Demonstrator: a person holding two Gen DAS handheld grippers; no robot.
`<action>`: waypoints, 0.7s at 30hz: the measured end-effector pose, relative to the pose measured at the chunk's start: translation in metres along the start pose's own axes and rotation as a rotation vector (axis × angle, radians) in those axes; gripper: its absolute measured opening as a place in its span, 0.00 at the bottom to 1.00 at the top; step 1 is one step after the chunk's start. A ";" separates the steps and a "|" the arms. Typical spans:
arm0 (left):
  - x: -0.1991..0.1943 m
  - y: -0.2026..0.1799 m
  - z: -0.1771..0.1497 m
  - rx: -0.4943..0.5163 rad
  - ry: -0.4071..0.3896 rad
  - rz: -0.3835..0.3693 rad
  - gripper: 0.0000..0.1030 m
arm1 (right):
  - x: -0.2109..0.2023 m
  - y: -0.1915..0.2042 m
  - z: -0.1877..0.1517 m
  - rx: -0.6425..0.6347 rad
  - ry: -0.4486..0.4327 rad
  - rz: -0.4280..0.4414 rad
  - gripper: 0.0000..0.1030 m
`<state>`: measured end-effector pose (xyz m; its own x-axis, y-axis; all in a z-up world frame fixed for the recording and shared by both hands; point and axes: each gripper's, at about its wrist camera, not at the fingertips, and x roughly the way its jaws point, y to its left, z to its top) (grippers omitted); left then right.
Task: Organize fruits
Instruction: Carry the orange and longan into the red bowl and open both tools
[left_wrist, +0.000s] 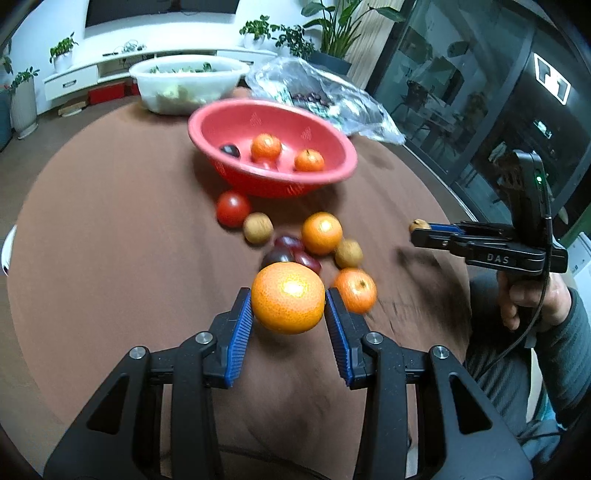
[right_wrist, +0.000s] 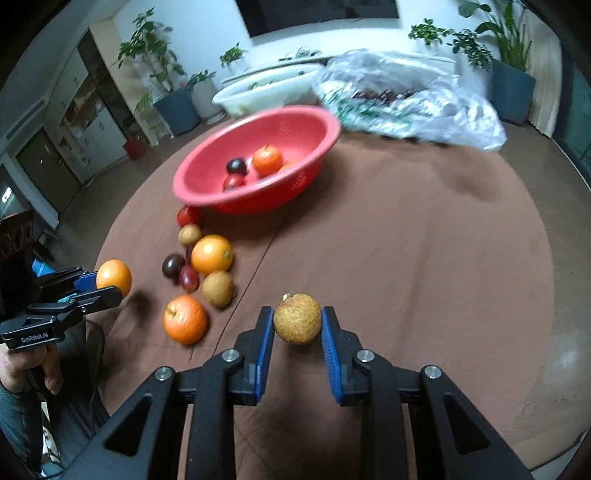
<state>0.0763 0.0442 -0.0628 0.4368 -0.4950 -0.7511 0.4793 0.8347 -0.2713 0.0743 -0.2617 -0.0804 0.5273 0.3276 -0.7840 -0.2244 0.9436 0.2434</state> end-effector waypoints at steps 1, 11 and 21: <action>-0.002 0.002 0.006 0.000 -0.008 0.005 0.36 | -0.003 -0.003 0.003 0.008 -0.010 -0.003 0.27; -0.002 -0.001 0.106 0.109 -0.073 0.081 0.36 | -0.039 0.002 0.088 -0.003 -0.170 -0.011 0.27; 0.083 -0.008 0.153 0.197 0.063 0.139 0.36 | 0.035 0.058 0.139 -0.217 -0.061 -0.039 0.27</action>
<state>0.2246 -0.0407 -0.0305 0.4636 -0.3578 -0.8106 0.5601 0.8272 -0.0448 0.1932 -0.1884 -0.0144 0.5858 0.2999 -0.7529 -0.3704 0.9254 0.0804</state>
